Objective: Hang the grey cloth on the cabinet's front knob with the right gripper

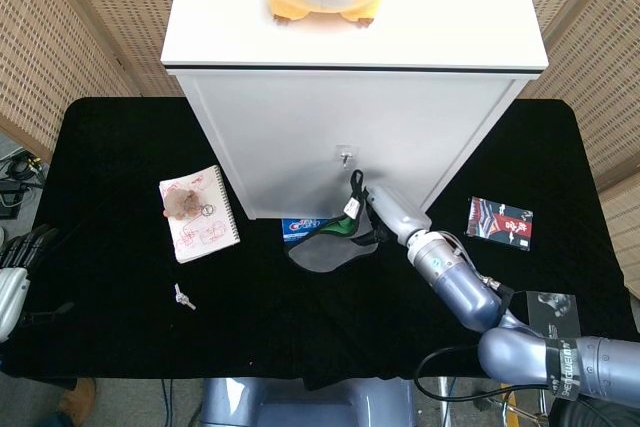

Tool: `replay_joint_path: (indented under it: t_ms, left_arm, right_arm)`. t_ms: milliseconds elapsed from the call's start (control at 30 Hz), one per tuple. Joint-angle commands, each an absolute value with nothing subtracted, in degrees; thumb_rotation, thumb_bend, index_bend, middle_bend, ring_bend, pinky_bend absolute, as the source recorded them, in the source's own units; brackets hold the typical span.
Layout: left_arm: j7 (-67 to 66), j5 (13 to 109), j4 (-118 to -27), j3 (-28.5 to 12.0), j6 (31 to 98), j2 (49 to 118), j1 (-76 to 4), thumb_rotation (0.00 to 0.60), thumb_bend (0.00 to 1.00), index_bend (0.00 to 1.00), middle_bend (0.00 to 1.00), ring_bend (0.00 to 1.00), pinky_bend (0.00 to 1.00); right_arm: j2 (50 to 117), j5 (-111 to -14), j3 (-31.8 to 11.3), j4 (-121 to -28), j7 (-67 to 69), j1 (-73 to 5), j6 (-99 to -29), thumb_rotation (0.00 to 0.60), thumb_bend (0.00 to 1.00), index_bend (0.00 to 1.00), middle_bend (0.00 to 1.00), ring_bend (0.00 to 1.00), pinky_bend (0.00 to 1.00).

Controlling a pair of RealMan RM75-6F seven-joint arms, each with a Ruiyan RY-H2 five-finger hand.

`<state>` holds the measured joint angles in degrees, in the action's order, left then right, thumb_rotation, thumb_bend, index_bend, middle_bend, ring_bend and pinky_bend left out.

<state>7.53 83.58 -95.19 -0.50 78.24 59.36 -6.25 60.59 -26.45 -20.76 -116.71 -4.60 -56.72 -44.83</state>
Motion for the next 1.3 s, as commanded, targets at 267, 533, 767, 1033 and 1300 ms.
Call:
replay_joint_path:
  t_ms: [267, 533, 767, 1033, 1300]
  left_arm:
    - [7.7, 83.4, -95.0, -0.6, 78.1, 59.3, -6.4, 0.600, 0.00, 0.00, 0.00, 0.00, 0.00]
    - [8.0, 83.3, -95.0, -0.6, 78.1, 59.3, -6.4, 0.600, 0.00, 0.00, 0.00, 0.00, 0.00]
    - [7.8, 83.4, -95.1, -0.6, 78.0, 59.3, -6.4, 0.600, 0.00, 0.00, 0.00, 0.00, 0.00]
    - [7.8, 83.3, -95.0, -0.6, 78.0, 59.3, -6.4, 0.600, 0.00, 0.00, 0.00, 0.00, 0.00]
    - [7.9, 83.3, -94.9, -0.6, 78.0, 59.3, -6.4, 0.600, 0.00, 0.00, 0.00, 0.00, 0.00]
  right_arm:
    - [61.7, -17.8, -19.4, -115.5, -7.8, -62.9, -46.1, 0.600, 0.71, 1.00, 1.00, 1.00, 1.00]
    - [62.3, -14.8, -18.3, -114.4, -7.6, -64.5, -45.4, 0.600, 0.71, 1.00, 1.00, 1.00, 1.00]
    - [61.7, -14.2, -17.7, -114.3, -7.5, -65.1, -44.7, 0.600, 0.71, 1.00, 1.00, 1.00, 1.00]
    - [61.4, -14.3, -17.5, -114.3, -6.8, -65.3, -44.6, 0.600, 0.71, 1.00, 1.00, 1.00, 1.00]
    - [61.3, -13.6, -17.5, -113.8, -6.0, -65.6, -44.5, 0.600, 0.71, 1.00, 1.00, 1.00, 1.00]
